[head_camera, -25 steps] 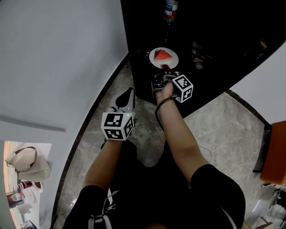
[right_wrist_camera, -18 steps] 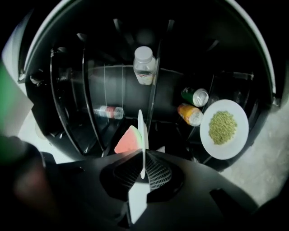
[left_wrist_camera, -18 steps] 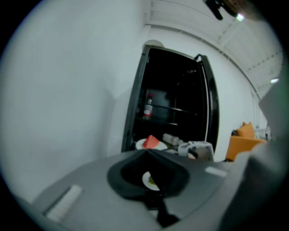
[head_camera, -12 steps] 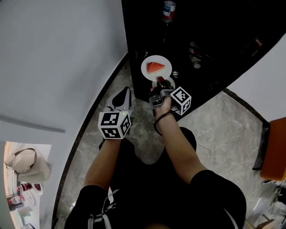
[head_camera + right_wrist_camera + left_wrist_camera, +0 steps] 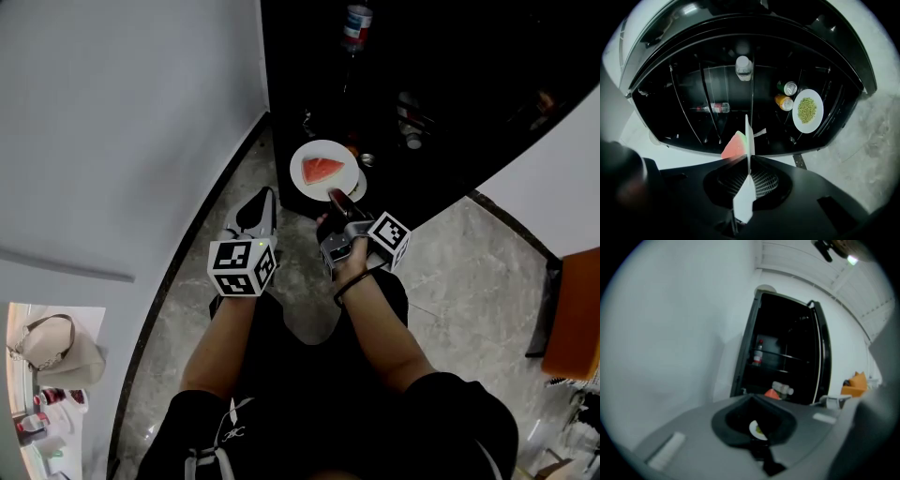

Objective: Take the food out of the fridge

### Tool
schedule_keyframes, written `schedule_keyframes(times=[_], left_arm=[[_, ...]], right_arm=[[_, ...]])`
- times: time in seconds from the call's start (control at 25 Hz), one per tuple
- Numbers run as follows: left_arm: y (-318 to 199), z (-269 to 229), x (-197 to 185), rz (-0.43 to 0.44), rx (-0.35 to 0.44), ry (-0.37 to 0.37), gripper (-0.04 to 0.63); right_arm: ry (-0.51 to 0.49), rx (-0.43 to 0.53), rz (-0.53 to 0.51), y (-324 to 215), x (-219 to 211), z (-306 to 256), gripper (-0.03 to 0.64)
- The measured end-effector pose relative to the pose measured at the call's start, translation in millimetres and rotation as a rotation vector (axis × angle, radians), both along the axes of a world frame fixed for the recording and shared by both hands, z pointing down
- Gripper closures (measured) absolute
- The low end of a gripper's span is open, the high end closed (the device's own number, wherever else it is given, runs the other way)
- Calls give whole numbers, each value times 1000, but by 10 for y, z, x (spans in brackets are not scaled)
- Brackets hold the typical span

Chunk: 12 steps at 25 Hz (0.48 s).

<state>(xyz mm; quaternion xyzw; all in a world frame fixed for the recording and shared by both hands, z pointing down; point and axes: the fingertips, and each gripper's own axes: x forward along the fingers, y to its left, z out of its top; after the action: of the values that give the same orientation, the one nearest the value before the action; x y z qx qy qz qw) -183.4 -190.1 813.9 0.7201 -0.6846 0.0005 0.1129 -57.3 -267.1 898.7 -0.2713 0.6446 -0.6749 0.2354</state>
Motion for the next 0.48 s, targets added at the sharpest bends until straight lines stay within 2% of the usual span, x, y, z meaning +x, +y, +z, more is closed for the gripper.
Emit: schedule_keyframes(times=[0.28,0.48], left_arm=[[-37,-52,-8,-9,27,-1,594],[-58,-258,-43,-36,17,-5,594]], right_arm=[[15,51,-9,66,53,-164,604],[-13,22,-21,122,75,-465,604]])
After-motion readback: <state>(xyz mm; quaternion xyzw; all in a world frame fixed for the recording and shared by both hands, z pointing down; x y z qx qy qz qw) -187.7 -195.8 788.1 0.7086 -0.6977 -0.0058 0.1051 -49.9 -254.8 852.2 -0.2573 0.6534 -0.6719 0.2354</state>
